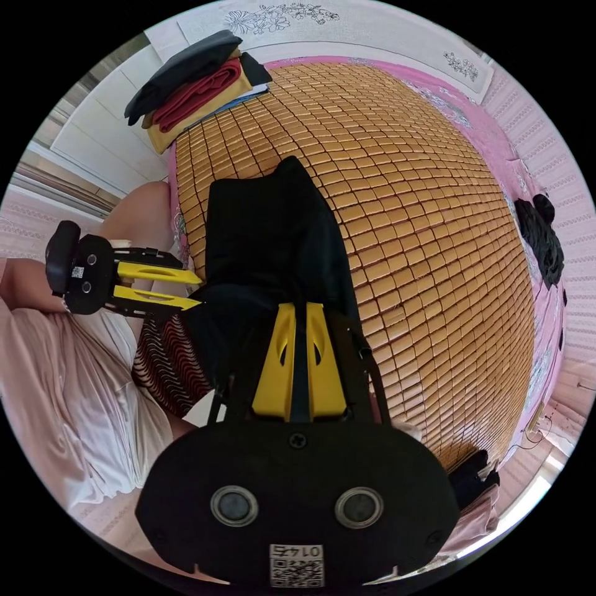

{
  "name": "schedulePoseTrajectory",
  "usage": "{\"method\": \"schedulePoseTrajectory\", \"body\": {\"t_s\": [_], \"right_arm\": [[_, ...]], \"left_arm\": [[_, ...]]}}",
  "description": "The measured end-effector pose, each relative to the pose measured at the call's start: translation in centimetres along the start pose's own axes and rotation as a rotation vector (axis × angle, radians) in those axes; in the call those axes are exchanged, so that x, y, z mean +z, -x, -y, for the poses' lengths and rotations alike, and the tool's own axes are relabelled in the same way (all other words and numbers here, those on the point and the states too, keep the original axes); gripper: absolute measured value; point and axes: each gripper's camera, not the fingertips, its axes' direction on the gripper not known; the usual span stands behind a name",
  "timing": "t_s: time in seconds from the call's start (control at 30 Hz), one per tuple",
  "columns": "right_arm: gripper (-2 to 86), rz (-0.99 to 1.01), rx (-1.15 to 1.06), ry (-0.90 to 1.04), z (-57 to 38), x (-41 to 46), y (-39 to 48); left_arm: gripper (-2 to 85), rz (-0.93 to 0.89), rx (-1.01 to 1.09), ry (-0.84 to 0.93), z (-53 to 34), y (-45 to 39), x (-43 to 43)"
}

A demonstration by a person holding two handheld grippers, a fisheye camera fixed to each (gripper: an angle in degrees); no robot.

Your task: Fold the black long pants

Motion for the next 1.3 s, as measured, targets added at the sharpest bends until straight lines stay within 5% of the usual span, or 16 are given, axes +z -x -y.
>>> {"method": "schedulePoseTrajectory", "body": {"t_s": [0.37,0.5,0.7,1.03,1.3], "right_arm": [[2.1,0.048,0.018,-0.192,-2.5,-7.3,-1.4],[5.1,0.083,0.091,-0.234,2.8,-8.6,-3.7],[2.5,0.151,0.228,-0.213,0.3,-5.5,-5.9],[-0.3,0.103,0.618,-0.077,-19.7,1.6,-3.6],[-0.4,0.063,0.422,-0.033,-9.5,3.8,-4.8]], "left_arm": [[-0.8,-0.071,0.042,-0.136,0.0,-0.1,-3.4],[0.2,0.002,-0.139,-0.225,1.1,5.1,-7.4],[5.3,0.045,-0.271,-0.106,1.0,9.8,-5.1],[0.1,-0.211,0.101,-0.029,2.5,-0.4,2.8],[-1.0,-0.130,0.359,0.023,6.5,-8.3,8.8]]}}
